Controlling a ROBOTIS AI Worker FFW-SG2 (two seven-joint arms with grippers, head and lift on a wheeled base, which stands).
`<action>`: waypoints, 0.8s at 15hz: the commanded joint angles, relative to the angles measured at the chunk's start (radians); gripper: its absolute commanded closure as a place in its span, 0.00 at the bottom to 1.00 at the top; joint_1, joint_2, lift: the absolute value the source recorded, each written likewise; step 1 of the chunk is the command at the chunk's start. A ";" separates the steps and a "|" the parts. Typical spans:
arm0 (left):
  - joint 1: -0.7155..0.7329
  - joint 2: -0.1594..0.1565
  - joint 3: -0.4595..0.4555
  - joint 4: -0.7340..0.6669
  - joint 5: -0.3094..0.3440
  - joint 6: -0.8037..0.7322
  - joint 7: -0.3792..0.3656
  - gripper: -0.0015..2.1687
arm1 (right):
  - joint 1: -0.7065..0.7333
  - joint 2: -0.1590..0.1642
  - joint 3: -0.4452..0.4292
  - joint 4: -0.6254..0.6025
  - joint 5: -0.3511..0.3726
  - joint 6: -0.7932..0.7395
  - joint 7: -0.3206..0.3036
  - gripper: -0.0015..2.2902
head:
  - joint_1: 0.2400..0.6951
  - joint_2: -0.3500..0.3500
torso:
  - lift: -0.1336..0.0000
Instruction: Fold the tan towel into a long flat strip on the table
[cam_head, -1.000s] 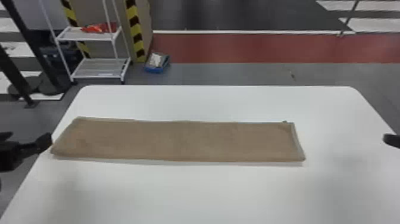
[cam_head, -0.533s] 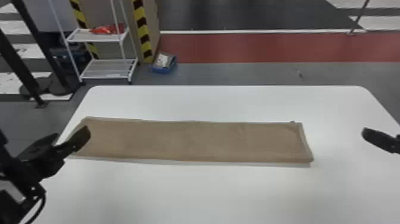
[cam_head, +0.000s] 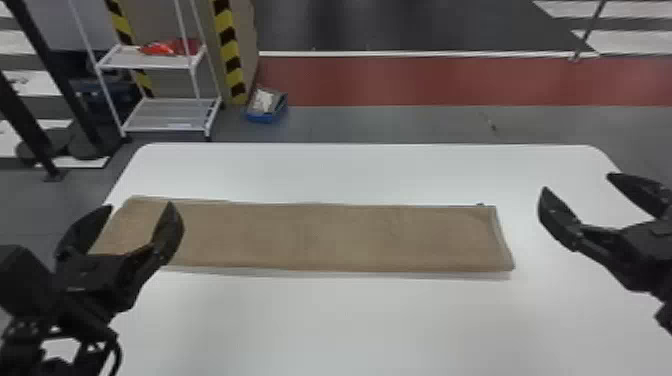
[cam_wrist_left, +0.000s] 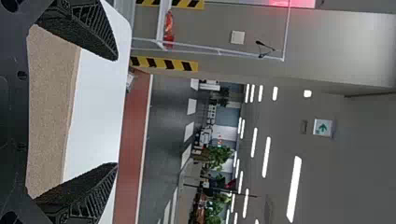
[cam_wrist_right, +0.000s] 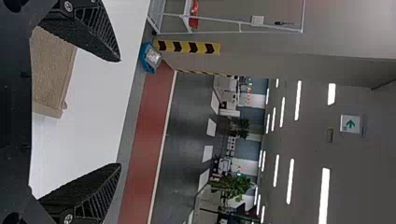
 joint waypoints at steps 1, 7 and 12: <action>0.037 -0.003 -0.073 0.034 -0.113 -0.155 0.018 0.03 | 0.053 0.002 0.026 0.062 -0.005 -0.139 -0.008 0.03 | 1.00 0.52 | 0.08; 0.112 -0.003 -0.136 0.032 -0.149 -0.176 0.104 0.03 | 0.170 0.002 0.042 0.094 -0.080 -0.277 -0.037 0.04 | 1.00 0.46 | 0.08; 0.140 -0.003 -0.136 0.014 -0.156 -0.176 0.107 0.03 | 0.184 0.002 0.085 0.162 -0.111 -0.425 0.042 0.04 | 1.00 0.52 | 0.08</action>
